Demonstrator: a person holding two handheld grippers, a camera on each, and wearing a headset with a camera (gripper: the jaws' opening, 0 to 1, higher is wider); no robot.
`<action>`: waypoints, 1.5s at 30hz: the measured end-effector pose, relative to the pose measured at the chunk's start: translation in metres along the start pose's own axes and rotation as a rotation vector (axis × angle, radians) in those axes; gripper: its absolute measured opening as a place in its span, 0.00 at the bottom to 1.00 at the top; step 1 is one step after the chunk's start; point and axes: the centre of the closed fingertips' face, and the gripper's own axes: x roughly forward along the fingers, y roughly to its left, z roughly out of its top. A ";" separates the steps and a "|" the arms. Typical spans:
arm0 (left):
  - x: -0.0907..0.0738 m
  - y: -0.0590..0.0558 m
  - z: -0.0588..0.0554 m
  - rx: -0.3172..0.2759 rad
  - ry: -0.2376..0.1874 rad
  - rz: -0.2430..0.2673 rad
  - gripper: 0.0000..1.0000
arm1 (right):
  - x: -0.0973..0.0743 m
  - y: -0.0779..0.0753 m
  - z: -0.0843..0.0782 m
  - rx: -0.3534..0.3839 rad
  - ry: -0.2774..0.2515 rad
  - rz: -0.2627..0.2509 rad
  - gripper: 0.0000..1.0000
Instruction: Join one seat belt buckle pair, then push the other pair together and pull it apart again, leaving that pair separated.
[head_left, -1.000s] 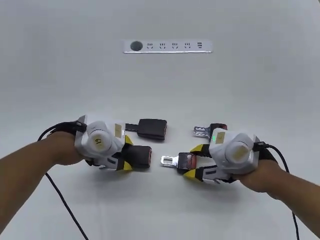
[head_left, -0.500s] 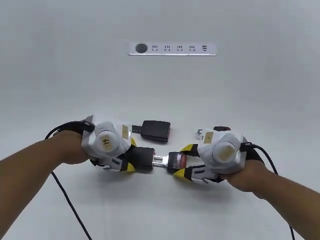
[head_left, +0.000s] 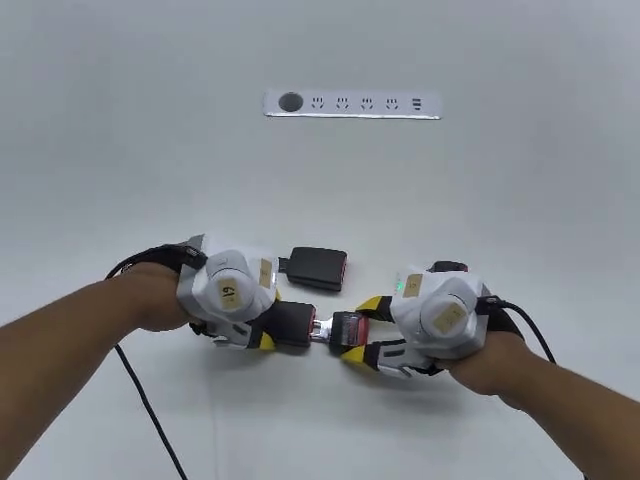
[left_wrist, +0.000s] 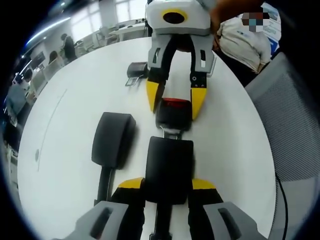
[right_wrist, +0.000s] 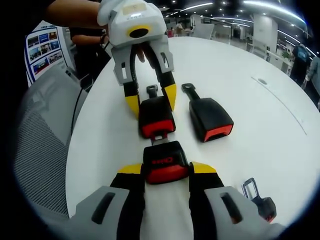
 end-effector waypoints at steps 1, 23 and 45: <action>0.000 0.000 0.000 -0.002 0.001 0.001 0.34 | 0.000 -0.001 0.000 0.002 0.002 -0.001 0.32; -0.002 -0.001 0.000 0.005 0.010 -0.018 0.33 | 0.005 -0.010 0.007 0.031 0.022 -0.057 0.32; 0.000 0.001 -0.001 0.057 0.019 -0.047 0.33 | 0.015 -0.003 0.013 -0.018 0.001 0.006 0.33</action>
